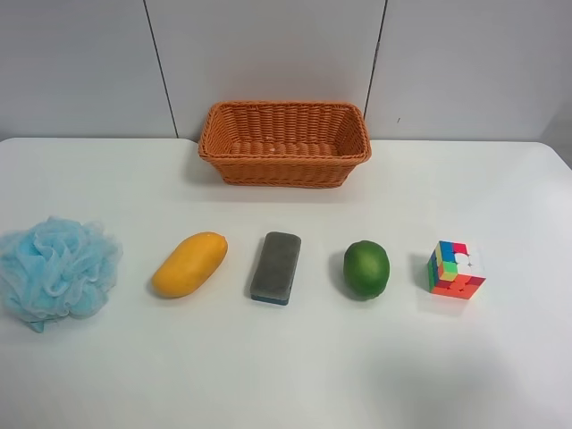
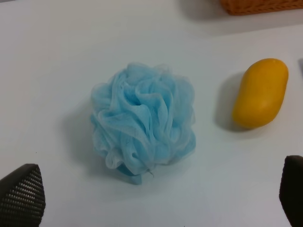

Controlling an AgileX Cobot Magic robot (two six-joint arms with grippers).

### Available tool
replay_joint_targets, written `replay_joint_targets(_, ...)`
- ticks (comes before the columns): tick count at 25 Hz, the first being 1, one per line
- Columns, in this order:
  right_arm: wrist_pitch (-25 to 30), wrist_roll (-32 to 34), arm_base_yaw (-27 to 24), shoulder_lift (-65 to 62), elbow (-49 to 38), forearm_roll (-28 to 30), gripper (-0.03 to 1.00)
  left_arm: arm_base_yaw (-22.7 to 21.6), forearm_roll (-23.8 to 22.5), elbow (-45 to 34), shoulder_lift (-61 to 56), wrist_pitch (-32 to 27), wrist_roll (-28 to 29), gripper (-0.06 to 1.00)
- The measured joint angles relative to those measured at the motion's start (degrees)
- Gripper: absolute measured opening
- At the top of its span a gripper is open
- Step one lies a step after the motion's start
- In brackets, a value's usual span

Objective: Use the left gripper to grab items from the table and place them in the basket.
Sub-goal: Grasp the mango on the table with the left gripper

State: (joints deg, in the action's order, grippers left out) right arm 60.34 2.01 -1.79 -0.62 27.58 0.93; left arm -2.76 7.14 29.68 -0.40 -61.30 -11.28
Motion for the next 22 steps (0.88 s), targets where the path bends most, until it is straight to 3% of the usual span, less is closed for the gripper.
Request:
replay_joint_targets(11,0.0,0.0,0.0,0.0,0.0,0.0,0.99,0.0,1.6,1.9,4.1,-0.4,0.0,0.99)
replay_joint_targets(20,0.0,0.0,0.0,0.0,0.0,0.0,0.99,0.0,1.9,22.0,36.1,-5.7,0.4,0.99)
replay_joint_targets(22,0.0,0.0,0.0,0.0,0.0,0.0,0.99,1.8,1.8,27.2,48.5,-6.3,0.9,0.99)
